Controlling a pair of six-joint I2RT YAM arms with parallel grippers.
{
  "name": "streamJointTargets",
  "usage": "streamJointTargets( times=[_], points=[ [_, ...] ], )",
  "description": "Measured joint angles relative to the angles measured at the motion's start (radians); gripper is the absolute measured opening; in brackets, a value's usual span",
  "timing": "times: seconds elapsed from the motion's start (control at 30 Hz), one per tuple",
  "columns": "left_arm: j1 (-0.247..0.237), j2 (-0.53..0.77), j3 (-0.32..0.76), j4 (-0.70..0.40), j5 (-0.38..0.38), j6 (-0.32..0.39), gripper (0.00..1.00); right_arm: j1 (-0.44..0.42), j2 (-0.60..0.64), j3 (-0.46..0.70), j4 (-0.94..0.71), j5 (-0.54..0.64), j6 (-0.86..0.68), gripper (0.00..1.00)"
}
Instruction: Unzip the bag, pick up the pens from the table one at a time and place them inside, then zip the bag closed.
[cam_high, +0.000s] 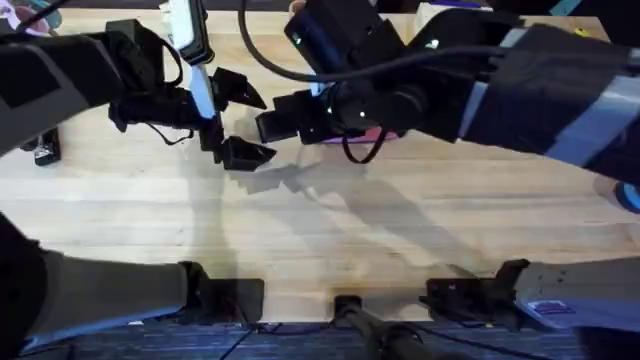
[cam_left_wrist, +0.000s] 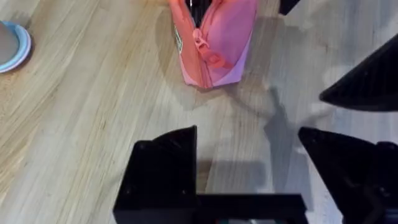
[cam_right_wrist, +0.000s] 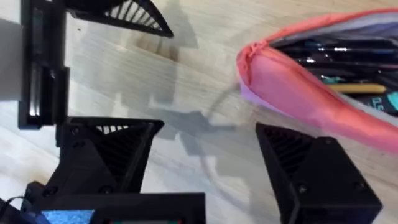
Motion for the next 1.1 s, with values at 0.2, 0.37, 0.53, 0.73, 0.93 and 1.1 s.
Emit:
streamJointTargets(
  times=[0.2,0.37,0.53,0.73,0.93,1.1],
  points=[
    [0.0,0.0,0.0,0.0,0.0,0.0,0.994,-0.003,0.017,0.0,0.048,0.0,0.0,0.998],
    [0.0,0.0,0.0,0.0,0.0,0.0,0.993,-0.022,0.083,0.0,0.114,0.0,0.0,0.998],
    [0.0,0.0,0.0,0.0,0.0,0.0,0.994,-0.036,0.115,0.0,0.165,0.0,0.001,0.998],
    [0.0,0.0,0.0,0.0,0.0,0.0,0.994,-0.053,0.155,0.0,0.202,0.001,0.004,0.998],
    [0.0,0.0,0.0,0.0,0.0,0.0,0.994,-0.075,0.186,0.0,0.25,0.003,0.004,0.997],
    [0.0,0.0,0.0,0.0,0.0,0.0,0.993,-0.104,0.21,0.0,0.269,0.003,0.006,0.859]
  ],
)
